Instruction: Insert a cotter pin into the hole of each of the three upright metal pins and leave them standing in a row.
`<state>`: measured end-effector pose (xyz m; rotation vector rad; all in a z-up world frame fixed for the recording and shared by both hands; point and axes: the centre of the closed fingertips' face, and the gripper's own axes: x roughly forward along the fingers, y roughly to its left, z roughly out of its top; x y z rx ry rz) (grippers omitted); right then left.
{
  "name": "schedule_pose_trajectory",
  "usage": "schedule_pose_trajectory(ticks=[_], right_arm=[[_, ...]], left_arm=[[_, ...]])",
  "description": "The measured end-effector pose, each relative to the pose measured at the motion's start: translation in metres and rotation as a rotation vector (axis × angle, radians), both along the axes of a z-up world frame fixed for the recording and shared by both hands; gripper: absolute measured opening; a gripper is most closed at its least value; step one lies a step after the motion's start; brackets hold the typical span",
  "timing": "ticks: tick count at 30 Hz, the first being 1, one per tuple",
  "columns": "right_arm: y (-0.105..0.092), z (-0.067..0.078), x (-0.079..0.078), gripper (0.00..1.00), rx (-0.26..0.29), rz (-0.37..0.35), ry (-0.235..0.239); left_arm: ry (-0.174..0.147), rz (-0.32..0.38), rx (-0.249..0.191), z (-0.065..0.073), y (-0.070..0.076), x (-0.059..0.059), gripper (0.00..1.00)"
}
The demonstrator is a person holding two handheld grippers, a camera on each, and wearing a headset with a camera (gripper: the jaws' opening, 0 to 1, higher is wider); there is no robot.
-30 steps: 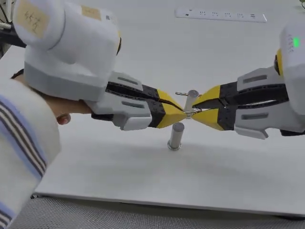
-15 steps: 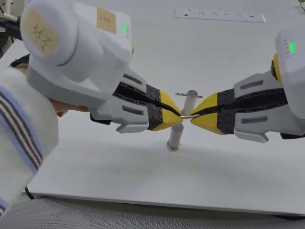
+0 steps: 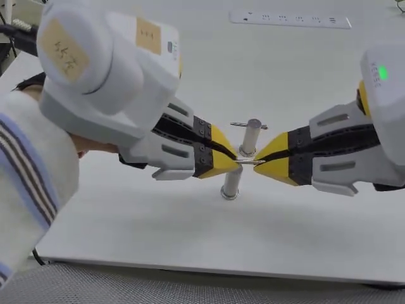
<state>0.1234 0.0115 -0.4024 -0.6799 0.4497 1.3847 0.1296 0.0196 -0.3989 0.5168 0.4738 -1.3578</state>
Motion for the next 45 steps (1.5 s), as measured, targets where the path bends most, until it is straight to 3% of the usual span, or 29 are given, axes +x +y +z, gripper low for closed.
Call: schedule_pose_trajectory(ticks=[7, 15, 24, 35, 45], right_arm=[[-0.013, -0.007, 0.002, 0.00, -0.008, -0.035, 0.014], [-0.035, -0.027, 0.006, 0.00, -0.022, -0.103, 0.051], [-0.042, -0.044, 0.012, 0.00, -0.023, -0.134, 0.085], [-0.038, -0.044, 0.014, 0.00, -0.008, -0.128, 0.097], [-0.034, -0.043, 0.012, 0.00, 0.001, -0.115, 0.105]], left_arm=[[-0.015, 0.032, 0.020, -0.003, -0.001, 0.003, 0.16], [-0.001, 0.022, 0.054, -0.013, -0.008, 0.001, 0.19], [0.017, 0.001, 0.110, -0.031, -0.006, 0.005, 0.19], [0.021, 0.000, 0.132, -0.039, -0.003, 0.012, 0.13], [0.029, -0.008, 0.124, -0.039, -0.002, 0.013, 0.10]])
